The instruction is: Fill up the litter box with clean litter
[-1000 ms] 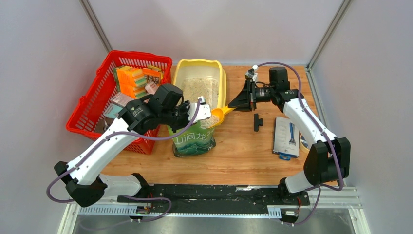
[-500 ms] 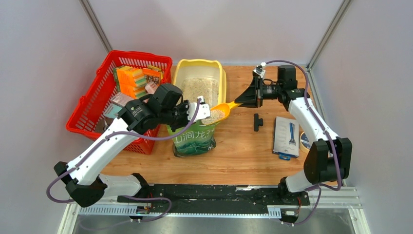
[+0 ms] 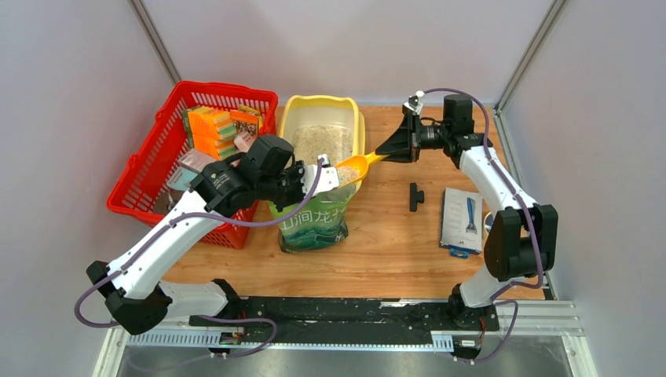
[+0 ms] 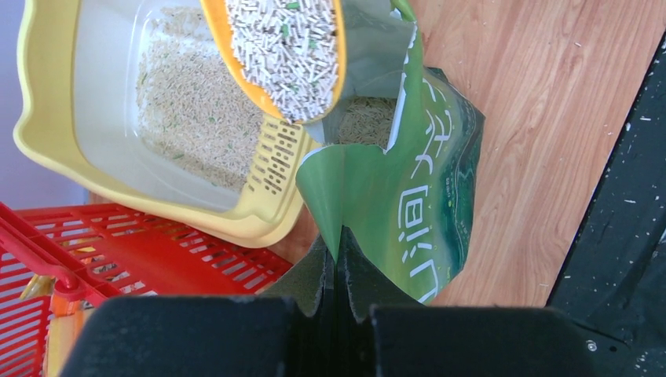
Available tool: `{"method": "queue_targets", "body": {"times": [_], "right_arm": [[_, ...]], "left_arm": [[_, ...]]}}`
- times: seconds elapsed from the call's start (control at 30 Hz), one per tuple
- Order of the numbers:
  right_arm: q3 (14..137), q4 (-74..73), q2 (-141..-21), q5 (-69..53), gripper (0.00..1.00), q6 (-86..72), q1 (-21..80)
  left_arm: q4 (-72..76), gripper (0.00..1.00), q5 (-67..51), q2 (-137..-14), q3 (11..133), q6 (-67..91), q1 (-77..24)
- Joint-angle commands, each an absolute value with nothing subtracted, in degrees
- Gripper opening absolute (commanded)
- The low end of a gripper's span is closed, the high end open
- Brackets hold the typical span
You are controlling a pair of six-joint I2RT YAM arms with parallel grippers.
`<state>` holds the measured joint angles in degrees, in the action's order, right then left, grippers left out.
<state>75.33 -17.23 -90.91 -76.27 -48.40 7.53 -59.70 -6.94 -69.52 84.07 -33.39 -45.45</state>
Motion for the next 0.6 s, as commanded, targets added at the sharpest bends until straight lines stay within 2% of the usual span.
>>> {"method": "queue_targets", "body": {"times": [0.0,0.2,0.33,0.57], "right_arm": [[81.3,-13.7,-94.5,-78.6,0.00,-50.5,7.4],[89.2,-11.3,-105.6,-78.2,0.00,-51.1,7.1],[101.0,-9.6,-115.8,-76.8,0.00,-51.7,6.2],[120.4,-10.9,-129.4,-64.1,0.00,-45.7,5.8]], "left_arm": [[-51.5,0.00,-6.1,-66.2,86.0,-34.6,-45.6],[-52.4,0.00,-5.0,-66.7,86.6,-35.1,-45.5],[-54.0,0.00,-5.0,-67.1,87.3,-35.1,-45.6],[-58.4,0.00,-4.9,-66.3,87.0,-35.6,-45.5]]}}
